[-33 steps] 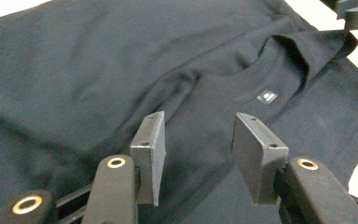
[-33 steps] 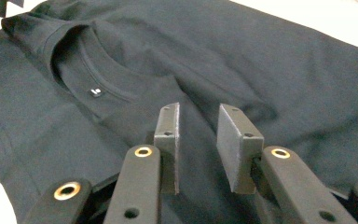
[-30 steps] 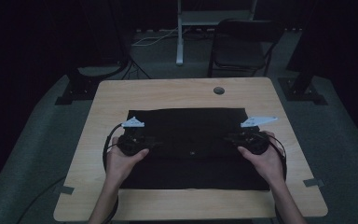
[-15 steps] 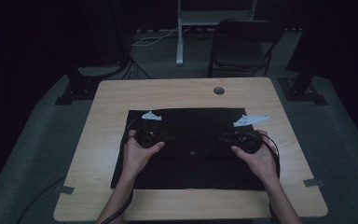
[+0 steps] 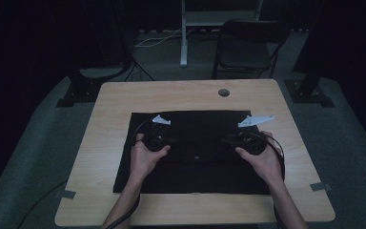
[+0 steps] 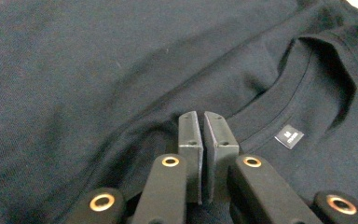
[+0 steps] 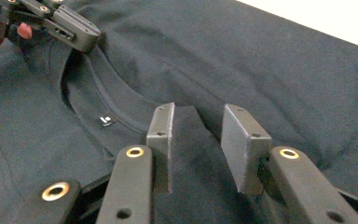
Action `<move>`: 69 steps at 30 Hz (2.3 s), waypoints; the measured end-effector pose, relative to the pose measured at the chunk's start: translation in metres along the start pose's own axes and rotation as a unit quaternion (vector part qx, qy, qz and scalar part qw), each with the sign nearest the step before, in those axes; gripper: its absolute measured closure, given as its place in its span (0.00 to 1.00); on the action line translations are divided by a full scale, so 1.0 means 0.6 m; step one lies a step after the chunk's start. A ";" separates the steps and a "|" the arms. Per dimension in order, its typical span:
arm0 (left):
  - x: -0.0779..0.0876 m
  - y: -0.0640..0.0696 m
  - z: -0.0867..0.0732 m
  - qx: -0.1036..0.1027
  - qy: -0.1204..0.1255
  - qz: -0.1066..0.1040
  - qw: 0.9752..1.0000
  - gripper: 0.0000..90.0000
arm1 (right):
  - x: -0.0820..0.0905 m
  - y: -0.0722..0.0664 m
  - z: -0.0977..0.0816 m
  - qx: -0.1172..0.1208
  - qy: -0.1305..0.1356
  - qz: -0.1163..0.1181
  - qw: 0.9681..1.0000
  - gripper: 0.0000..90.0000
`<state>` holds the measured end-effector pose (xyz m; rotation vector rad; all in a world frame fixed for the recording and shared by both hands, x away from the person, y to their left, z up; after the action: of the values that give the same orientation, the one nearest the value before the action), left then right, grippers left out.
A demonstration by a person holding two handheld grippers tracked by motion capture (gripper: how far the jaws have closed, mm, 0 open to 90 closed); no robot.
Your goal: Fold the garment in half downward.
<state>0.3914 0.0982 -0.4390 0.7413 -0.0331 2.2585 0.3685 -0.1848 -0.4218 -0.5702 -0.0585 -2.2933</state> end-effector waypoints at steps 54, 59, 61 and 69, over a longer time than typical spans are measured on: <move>0.122 0.080 -0.037 -0.037 0.032 -0.069 0.996 0.97 | 0.066 -0.105 -0.031 0.029 0.027 0.025 0.999 0.98; 0.129 0.089 -0.051 -0.040 0.023 -0.075 0.996 0.97 | 0.077 -0.118 -0.045 0.035 0.023 0.034 0.999 0.98; 0.130 0.091 -0.056 -0.039 0.021 -0.076 0.996 0.96 | 0.081 -0.121 -0.051 0.034 0.023 0.038 0.998 0.98; 0.113 0.094 -0.092 -0.030 -0.008 -0.084 0.996 0.96 | 0.068 -0.121 -0.098 0.017 -0.012 0.056 0.998 0.98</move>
<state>0.2889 0.1147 -0.4391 0.7042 -0.0441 2.0836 0.2706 -0.1730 -0.4483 -0.5699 -0.0751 -2.1737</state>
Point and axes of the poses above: each handheld gripper's, and its own axes: x roughly backward along the jaws, z roughly out of its top, y roughly to its right, the point moved 3 cm from there along -x, roughly forward along the jaws, and after that the axes turned 15 degrees about y, right-handed, at the moved point
